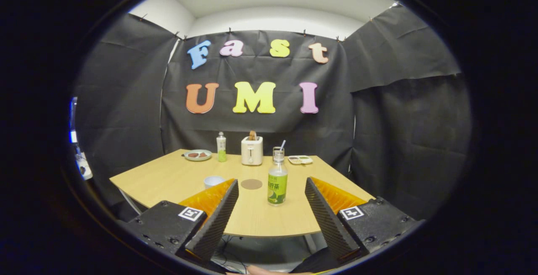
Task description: Take the bottle from table, then pour the juice into the cup, finally place the bottle on the coaster
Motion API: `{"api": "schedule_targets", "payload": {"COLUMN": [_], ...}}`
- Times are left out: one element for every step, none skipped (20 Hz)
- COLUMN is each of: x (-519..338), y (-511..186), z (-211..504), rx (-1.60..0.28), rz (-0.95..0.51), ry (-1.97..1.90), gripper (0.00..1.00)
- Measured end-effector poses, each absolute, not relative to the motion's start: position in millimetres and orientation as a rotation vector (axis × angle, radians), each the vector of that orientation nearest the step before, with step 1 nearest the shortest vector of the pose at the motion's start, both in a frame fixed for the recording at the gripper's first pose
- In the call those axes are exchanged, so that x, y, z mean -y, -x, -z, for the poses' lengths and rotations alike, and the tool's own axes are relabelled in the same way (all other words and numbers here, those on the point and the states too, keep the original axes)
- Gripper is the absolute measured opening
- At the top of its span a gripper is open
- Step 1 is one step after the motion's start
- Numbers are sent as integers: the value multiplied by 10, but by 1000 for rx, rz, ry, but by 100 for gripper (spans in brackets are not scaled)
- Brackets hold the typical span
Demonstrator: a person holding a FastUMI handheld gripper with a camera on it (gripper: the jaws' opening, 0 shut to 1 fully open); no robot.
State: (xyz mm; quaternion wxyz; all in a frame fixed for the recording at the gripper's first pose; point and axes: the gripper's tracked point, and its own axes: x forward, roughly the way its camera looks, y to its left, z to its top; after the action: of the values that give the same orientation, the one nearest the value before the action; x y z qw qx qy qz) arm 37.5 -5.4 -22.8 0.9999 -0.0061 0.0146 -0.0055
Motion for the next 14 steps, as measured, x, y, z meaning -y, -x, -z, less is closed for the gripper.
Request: {"api": "schedule_targets", "payload": {"x": [24, 17, 24, 26, 24, 22, 21, 27, 35, 43, 47, 67, 88, 99], "y": [-457, -554, -657, -754, -862, -965, -1074, -1179, -1272, -1359, -1447, -1538, -1621, -1693], "z": [248, 298, 342, 397, 453, 517, 576, 621, 672, 714, 736, 770, 781, 800], "rx": [-34, -44, -58, -74, -91, -110, -128, -141, -151, -157, -159, -160, -159, -161], "rz": [-1, -7, -8, -8, -6, -1, 5, 11, 17, 20, 22, 25, 28, 29], "ry": [4, -8, -17, -26, -31, -30, -23, -15, -4, 6, 16, 20, 20, 14], "gripper": [100, 100, 100, 100, 100, 100, 100, 100, 100, 100, 100, 100, 100, 100]}}
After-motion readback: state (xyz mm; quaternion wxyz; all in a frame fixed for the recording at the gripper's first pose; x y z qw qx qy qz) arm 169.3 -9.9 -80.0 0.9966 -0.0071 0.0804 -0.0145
